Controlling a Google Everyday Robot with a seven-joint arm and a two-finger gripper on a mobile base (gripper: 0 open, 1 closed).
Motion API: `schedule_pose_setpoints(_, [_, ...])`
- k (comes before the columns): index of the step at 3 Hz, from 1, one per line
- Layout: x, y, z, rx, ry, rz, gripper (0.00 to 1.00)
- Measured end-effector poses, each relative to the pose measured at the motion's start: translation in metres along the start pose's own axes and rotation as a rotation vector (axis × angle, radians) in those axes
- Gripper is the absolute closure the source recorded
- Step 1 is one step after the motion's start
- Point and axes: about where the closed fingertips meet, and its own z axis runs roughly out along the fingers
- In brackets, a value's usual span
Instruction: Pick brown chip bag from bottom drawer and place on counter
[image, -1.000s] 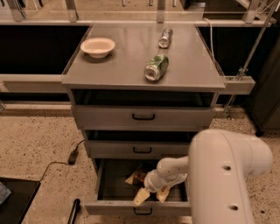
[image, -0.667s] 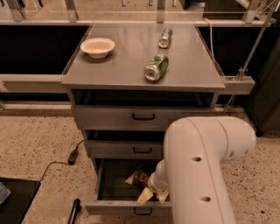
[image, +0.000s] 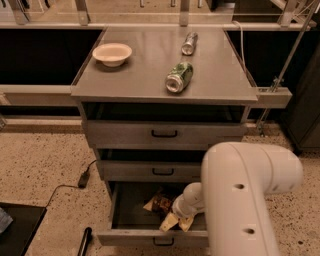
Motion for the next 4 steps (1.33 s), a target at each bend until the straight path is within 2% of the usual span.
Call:
schedule_pose_setpoints(1, [0.010,0.015,0.023,-0.135,-0.110,0.010,0.00])
schedule_pose_setpoints(2, [0.034,-0.008,0.019,-0.145,-0.181,0.085,0.00])
schedule_pose_setpoints(3, [0.039,-0.017,0.016,-0.129,-0.188,0.099,0.00])
schedule_pose_setpoints(4, [0.035,-0.027,0.029,-0.109,-0.198,0.103,0.00])
